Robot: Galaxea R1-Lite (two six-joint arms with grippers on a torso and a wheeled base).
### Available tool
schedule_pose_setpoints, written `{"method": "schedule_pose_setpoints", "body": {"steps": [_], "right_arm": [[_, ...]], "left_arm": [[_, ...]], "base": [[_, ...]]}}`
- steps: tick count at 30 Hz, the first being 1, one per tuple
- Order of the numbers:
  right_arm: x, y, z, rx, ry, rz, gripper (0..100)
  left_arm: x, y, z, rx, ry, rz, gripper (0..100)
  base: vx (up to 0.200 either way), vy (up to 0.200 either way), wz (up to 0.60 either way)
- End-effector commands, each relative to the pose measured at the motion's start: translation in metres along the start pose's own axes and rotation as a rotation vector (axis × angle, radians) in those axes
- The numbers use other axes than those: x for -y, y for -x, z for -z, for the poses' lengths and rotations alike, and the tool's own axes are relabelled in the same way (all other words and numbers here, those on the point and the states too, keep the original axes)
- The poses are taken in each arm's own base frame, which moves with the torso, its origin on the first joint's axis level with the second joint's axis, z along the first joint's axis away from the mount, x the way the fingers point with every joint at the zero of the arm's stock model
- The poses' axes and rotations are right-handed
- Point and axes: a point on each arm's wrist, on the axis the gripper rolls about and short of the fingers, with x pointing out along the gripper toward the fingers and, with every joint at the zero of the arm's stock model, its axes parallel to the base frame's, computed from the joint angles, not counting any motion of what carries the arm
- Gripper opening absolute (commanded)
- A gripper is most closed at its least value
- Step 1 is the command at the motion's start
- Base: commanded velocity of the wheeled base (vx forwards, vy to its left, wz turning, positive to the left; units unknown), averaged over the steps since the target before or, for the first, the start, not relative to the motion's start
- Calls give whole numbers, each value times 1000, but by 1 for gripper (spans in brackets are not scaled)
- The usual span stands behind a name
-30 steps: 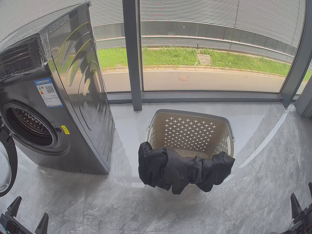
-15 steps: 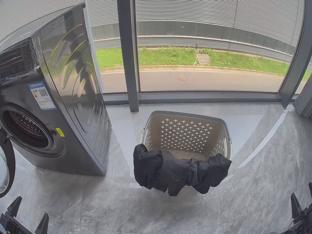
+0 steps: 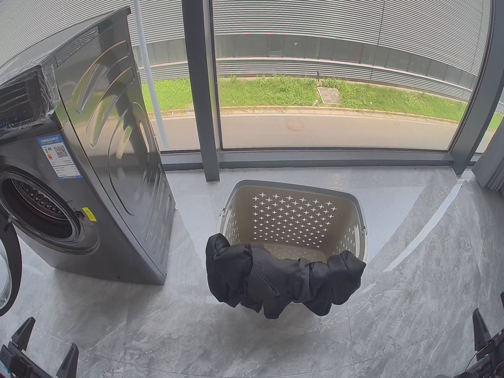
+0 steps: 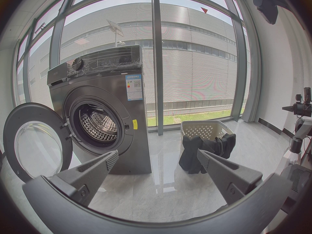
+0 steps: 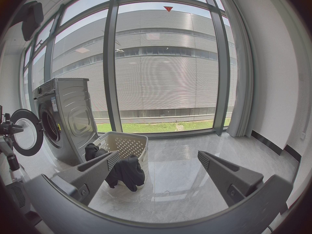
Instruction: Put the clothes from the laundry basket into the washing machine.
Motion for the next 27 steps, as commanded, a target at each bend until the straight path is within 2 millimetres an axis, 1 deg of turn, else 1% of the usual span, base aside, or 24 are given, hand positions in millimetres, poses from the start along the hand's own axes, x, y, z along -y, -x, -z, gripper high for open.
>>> {"method": "schedule_pose_setpoints", "body": {"steps": [1,2,3,4,5,7,13,15,16,17,19,27], "right_arm": [[-1,16,-45,175,1,-42,100],[-2,16,-54,154,3,-74,100],[-2,16,-55,143,4,-86,100],[-4,11,-62,72,5,-177,100],[-5,6,-64,19,2,-236,100],[-8,-8,-66,-78,-7,-313,100],[-13,-49,-69,-325,-41,-439,100],[-14,-65,-71,-357,-39,-458,100],[-15,-69,-72,-361,-38,-463,100],[-17,-82,-71,-379,-32,-479,100],[-19,-95,-70,-400,-30,-489,100],[-29,-126,-65,-501,-44,-534,100]], "left_arm": [[0,0,5,-1,0,1,100],[0,0,5,-1,0,1,100],[0,0,5,-1,0,0,100],[0,0,5,-1,0,1,100],[0,0,5,-1,0,0,100],[0,0,5,-1,0,0,100],[0,0,5,-1,0,0,100],[0,0,5,-1,0,0,100],[0,0,5,-1,0,0,100],[0,0,5,-1,0,1,100],[0,0,5,-1,3,1,100],[0,0,5,-1,6,6,100]], "base": [[0,0,0],[0,0,0],[0,0,0],[0,0,0],[0,0,0],[0,0,0],[0,0,0],[0,0,0],[0,0,0],[0,0,0],[0,0,0],[0,0,0]]}}
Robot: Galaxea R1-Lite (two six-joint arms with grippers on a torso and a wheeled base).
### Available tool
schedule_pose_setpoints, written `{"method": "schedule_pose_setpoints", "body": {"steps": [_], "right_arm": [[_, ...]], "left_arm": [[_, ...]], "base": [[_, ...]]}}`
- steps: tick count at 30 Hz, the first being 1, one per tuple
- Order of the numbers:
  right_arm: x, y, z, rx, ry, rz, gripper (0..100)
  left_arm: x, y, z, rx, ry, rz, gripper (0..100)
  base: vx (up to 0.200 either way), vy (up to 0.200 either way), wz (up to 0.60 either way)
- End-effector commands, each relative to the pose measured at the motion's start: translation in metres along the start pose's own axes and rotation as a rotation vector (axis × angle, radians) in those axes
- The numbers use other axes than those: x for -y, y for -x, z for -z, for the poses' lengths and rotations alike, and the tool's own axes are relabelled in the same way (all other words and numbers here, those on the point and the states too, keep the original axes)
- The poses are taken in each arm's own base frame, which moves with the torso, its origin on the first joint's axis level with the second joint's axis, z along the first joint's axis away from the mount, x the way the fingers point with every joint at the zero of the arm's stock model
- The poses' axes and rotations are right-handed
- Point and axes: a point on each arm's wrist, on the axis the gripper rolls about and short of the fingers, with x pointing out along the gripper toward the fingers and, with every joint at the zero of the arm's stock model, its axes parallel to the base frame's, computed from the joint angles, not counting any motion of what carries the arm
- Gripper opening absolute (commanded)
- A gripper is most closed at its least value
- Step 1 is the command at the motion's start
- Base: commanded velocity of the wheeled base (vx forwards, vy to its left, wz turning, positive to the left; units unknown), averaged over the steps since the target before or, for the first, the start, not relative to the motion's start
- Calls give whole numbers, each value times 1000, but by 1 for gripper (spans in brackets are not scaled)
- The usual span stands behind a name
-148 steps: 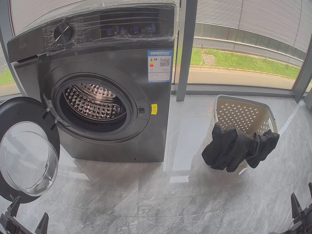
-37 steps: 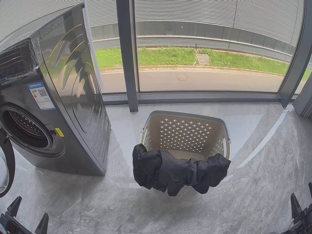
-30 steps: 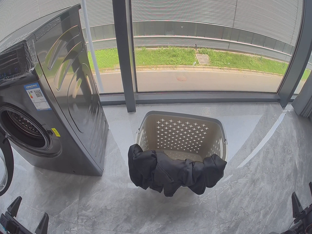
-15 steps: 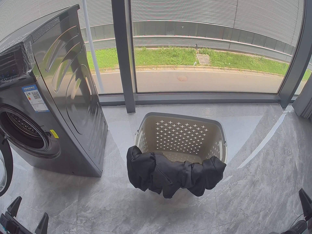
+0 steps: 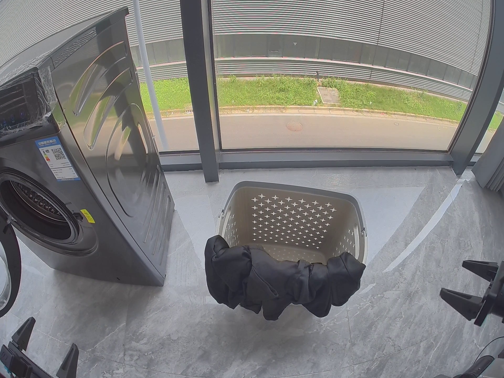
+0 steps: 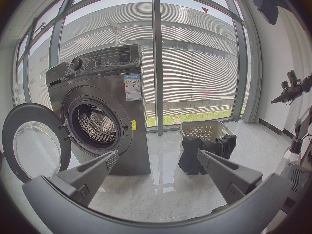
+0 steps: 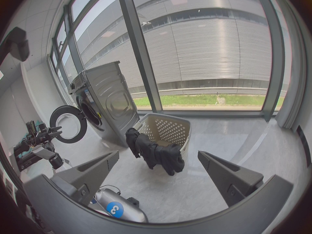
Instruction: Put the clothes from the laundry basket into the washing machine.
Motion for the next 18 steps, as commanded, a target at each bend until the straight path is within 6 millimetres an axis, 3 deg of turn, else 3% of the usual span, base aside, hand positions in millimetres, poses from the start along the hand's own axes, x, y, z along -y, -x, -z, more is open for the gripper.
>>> {"method": "schedule_pose_setpoints", "body": {"steps": [1,11,12,18], "right_arm": [[7,-42,-3,-146,-44,-79,100],[6,-90,-1,-236,-51,-157,100],[6,-108,4,-272,-48,-136,100],[11,-155,24,-344,-47,-109,100]], "left_arm": [[0,0,5,-1,2,4,100],[0,0,5,0,-4,7,100],[0,0,5,0,-2,8,100],[0,0,5,0,-1,8,100]], "base": [[0,0,0],[0,0,0],[0,0,0],[0,0,0]]}}
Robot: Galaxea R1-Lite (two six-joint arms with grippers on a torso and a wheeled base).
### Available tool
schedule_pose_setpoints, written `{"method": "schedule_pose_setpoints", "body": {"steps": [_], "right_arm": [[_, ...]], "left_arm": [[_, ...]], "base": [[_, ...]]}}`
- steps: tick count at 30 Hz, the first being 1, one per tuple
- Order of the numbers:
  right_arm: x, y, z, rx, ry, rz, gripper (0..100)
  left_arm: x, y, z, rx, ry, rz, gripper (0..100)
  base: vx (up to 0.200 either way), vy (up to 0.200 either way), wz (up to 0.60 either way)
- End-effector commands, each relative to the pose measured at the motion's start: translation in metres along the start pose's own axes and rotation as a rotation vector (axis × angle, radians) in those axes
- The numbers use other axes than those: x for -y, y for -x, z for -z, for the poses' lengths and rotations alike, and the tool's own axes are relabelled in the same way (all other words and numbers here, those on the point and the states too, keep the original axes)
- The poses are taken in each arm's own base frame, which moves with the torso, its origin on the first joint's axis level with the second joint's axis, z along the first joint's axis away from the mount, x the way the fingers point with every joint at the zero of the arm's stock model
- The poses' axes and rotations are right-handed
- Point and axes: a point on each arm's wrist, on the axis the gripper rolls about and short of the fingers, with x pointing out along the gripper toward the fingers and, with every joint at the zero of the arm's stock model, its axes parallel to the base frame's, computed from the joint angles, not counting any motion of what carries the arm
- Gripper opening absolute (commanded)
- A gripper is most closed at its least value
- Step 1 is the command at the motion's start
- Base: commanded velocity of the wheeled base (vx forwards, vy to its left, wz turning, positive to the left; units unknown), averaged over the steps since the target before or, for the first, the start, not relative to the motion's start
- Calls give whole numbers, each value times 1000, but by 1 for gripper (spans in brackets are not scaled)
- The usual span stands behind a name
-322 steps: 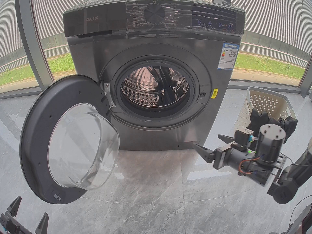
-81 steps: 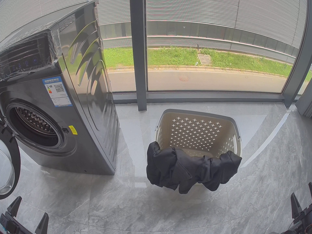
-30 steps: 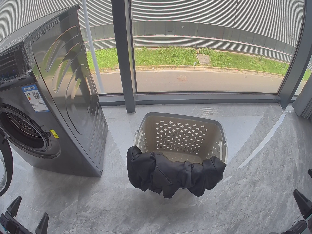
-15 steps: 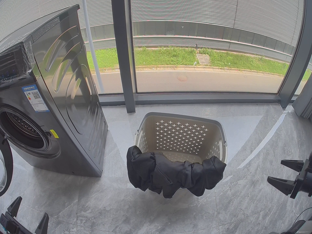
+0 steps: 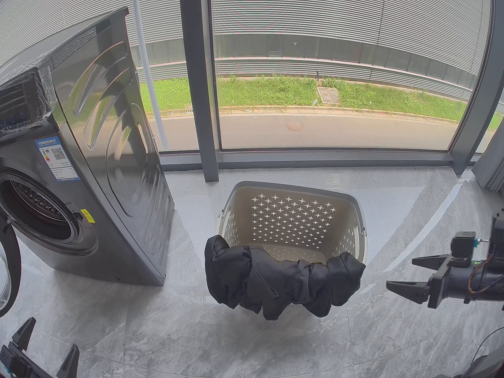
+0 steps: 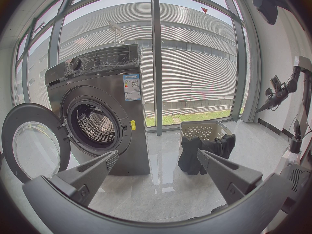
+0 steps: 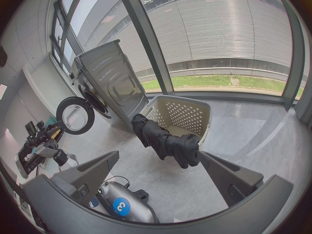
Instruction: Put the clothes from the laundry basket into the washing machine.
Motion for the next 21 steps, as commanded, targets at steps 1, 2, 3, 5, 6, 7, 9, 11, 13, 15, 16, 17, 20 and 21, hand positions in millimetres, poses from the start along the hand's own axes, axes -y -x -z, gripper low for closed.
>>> {"method": "schedule_pose_setpoints", "body": {"steps": [1,2,3,5,6,7,9,11,13,15,16,17,20,21], "right_arm": [[13,-63,18,-153,-27,16,100],[15,-68,19,-156,-28,19,100],[16,-72,20,-159,-29,22,100],[20,-81,21,-159,-32,32,100],[23,-88,22,-161,-35,40,100],[25,-92,23,-162,-36,47,100],[29,-104,25,-160,-37,59,100],[34,-116,29,-164,-38,70,100],[35,-121,31,-164,-38,70,100],[38,-129,34,-160,-33,71,100],[41,-138,37,-160,-31,71,100],[42,-142,38,-160,-31,71,100],[45,-152,38,-161,-32,72,100],[47,-158,37,-160,-31,74,100]], "left_arm": [[0,0,5,-1,1,1,100],[0,0,5,-1,1,1,100],[0,0,5,-1,1,1,100],[0,0,5,-1,1,1,100],[0,0,5,-1,0,1,100],[0,0,5,-1,0,1,100],[0,0,5,-1,-3,-1,100],[0,0,5,-1,-3,-1,100],[0,0,5,-1,-2,-1,100],[0,0,5,-1,-2,-1,100],[0,0,5,-1,-2,1,100],[0,0,5,-1,-2,1,100],[0,0,5,-1,-2,1,100],[0,0,5,-1,-2,1,100]], "base": [[0,0,0],[0,0,0],[0,0,0],[0,0,0],[0,0,0],[0,0,0],[0,0,0],[0,0,0],[0,0,0],[0,0,0],[0,0,0],[0,0,0],[0,0,0],[0,0,0]]}}
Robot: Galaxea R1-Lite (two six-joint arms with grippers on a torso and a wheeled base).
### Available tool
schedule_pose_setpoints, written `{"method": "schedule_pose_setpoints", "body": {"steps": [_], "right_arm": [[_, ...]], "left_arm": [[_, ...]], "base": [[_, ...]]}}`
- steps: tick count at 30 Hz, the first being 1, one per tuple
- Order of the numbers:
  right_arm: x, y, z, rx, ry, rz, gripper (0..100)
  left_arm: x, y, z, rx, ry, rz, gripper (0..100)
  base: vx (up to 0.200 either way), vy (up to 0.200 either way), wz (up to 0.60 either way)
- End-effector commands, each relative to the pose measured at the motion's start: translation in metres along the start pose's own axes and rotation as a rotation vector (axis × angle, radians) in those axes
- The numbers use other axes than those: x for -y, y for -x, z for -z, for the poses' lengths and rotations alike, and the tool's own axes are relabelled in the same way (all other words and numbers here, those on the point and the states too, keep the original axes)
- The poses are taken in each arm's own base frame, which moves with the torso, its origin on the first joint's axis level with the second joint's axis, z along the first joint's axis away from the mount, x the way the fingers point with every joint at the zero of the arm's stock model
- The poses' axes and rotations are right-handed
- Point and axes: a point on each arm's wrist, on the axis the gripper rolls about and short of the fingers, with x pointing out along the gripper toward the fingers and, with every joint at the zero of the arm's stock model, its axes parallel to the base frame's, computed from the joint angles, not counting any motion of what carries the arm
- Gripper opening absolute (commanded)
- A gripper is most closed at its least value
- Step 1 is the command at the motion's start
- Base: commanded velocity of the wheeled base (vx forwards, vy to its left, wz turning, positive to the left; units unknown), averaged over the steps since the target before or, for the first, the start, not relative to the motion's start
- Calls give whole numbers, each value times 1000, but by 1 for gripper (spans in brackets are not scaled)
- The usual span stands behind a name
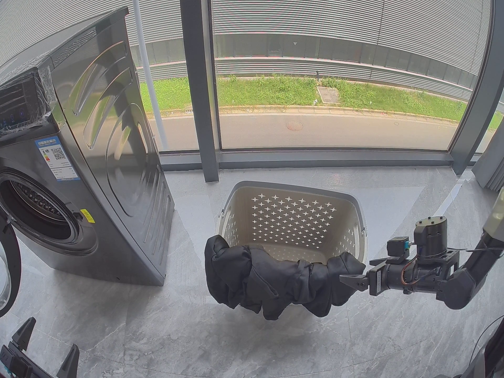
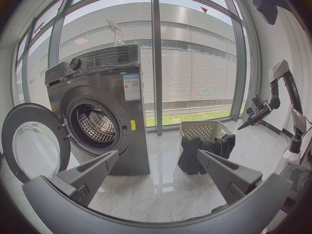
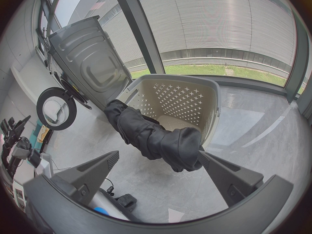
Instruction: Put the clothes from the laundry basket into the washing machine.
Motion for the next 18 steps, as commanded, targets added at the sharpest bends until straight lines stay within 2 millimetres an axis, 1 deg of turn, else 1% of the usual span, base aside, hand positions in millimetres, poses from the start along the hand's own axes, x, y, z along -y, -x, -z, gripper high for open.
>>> {"method": "schedule_pose_setpoints", "body": {"steps": [1,5,11,13,14,18], "right_arm": [[8,-31,10,-54,-11,9,100],[8,-40,8,-52,4,10,100],[10,-47,-5,-4,19,11,100],[11,-51,-6,-3,18,12,100],[13,-57,-8,0,19,12,100],[16,-70,-7,-8,30,15,100]], "left_arm": [[0,0,5,-1,0,1,100],[0,0,5,-1,4,-1,100],[0,0,5,-1,4,-1,100],[0,0,5,-1,4,-1,100],[0,0,5,-1,4,-1,100],[0,0,5,-1,7,-2,100]], "base": [[0,0,0],[0,0,0],[0,0,0],[0,0,0],[0,0,0],[0,0,0]]}}
